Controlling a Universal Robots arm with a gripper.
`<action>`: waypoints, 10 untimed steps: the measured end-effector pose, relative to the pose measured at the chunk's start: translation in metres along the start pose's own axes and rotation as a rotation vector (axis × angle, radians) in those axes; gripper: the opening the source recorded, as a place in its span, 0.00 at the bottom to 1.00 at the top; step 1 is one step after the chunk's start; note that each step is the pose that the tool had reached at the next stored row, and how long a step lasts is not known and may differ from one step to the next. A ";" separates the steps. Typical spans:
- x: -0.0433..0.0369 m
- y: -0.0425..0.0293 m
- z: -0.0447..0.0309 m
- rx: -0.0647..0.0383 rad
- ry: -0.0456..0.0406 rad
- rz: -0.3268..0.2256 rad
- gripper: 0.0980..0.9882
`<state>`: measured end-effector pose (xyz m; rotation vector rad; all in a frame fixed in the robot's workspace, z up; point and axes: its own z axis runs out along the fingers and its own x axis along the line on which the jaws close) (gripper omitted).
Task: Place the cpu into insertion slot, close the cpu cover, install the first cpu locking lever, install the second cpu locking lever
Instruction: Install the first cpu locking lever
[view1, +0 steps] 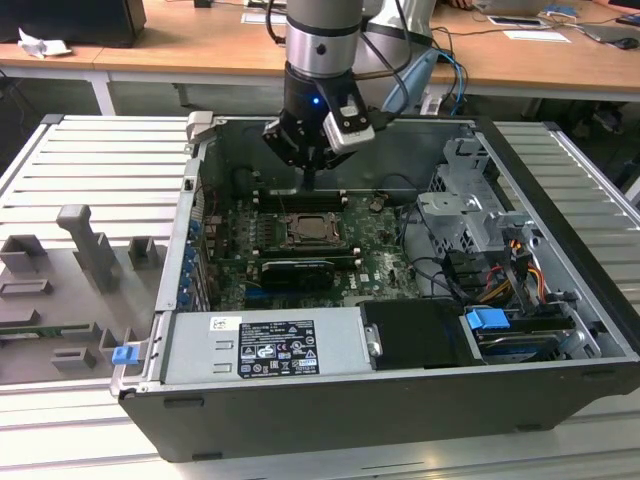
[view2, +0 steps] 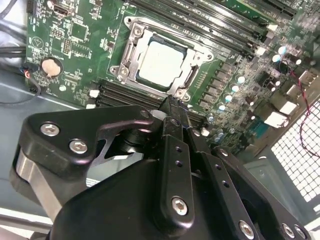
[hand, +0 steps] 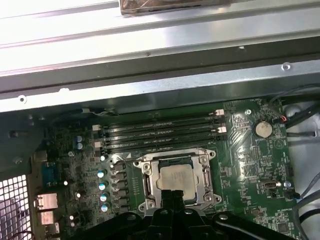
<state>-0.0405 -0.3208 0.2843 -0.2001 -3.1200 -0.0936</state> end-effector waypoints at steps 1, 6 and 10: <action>0.0022 -0.0002 0.0003 0.000 -0.0026 -0.001 0.01; 0.0056 -0.0011 0.0070 0.001 0.0008 -0.098 0.01; 0.0195 -0.0031 0.0103 0.000 -0.0051 -0.104 0.01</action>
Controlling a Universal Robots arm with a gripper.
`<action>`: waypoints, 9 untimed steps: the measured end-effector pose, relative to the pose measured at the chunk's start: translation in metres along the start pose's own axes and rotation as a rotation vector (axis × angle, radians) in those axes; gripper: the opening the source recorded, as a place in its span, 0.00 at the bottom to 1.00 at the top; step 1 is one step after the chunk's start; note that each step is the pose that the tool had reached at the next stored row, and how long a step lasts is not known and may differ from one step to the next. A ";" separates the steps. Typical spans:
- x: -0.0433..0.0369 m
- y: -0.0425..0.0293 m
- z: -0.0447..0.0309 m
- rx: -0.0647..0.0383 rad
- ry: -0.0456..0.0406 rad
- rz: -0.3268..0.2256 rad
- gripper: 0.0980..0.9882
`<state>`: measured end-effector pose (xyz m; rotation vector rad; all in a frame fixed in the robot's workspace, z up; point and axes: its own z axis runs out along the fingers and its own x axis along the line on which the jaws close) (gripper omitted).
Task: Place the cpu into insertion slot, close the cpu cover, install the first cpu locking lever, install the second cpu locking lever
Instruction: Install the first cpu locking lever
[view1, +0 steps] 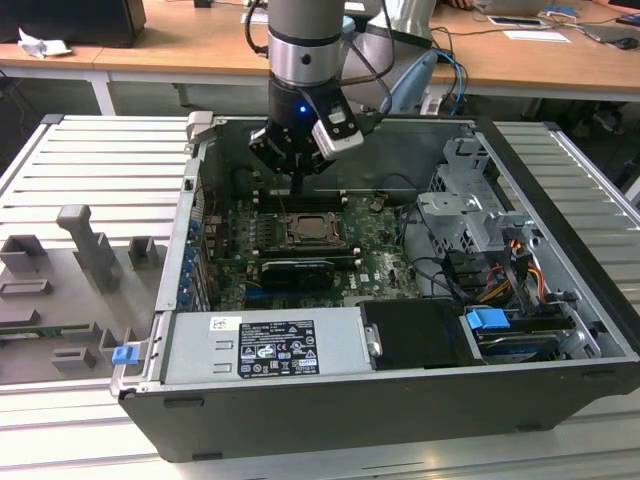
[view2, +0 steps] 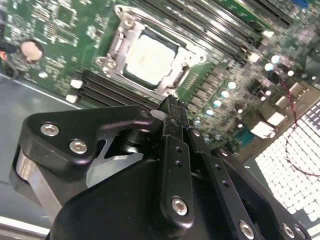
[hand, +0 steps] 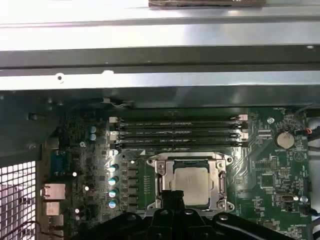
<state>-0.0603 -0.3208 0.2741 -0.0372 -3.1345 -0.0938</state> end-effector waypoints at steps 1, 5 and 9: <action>0.0100 -0.0003 0.0014 0.000 -0.0049 0.000 0.01; 0.0269 -0.0009 0.0041 0.000 -0.0132 -0.001 0.01; 0.0384 -0.0011 0.0068 -0.001 -0.0219 -0.002 0.01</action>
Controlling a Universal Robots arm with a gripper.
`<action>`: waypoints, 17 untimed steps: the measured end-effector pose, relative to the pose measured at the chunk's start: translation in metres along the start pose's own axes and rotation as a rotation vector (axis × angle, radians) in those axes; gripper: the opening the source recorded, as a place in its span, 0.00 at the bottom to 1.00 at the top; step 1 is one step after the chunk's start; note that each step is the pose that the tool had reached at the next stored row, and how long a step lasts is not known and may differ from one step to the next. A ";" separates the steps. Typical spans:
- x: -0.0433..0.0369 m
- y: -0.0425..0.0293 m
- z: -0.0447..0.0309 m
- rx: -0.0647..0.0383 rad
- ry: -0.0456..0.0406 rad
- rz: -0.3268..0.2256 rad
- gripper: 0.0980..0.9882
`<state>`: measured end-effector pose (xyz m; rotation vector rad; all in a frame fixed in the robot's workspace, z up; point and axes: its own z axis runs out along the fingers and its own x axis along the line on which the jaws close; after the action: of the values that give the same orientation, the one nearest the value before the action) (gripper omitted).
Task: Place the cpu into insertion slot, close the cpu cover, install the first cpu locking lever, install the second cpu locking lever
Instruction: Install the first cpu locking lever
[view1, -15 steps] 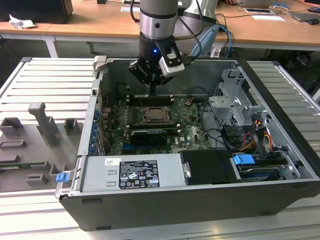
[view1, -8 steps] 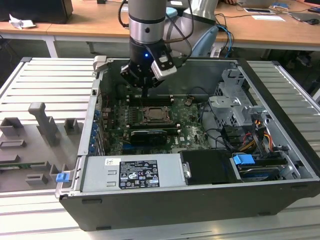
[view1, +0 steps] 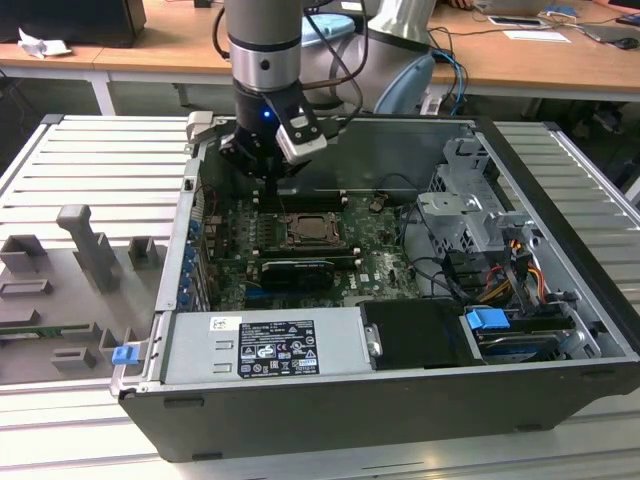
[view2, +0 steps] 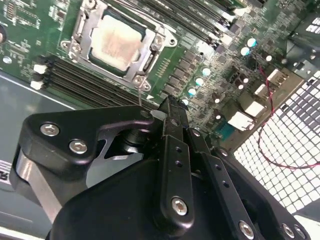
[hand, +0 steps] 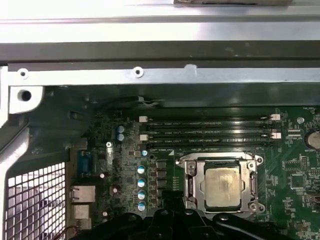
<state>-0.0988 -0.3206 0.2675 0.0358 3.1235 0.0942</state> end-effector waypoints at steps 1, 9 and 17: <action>0.0009 0.0002 0.0005 0.000 -0.0005 0.000 0.01; 0.0051 0.0139 0.0061 0.000 -0.0005 0.000 0.01; 0.0034 0.0255 0.0104 0.000 -0.0005 0.000 0.01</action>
<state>-0.1015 -0.2944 0.2586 0.0353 3.1231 0.0940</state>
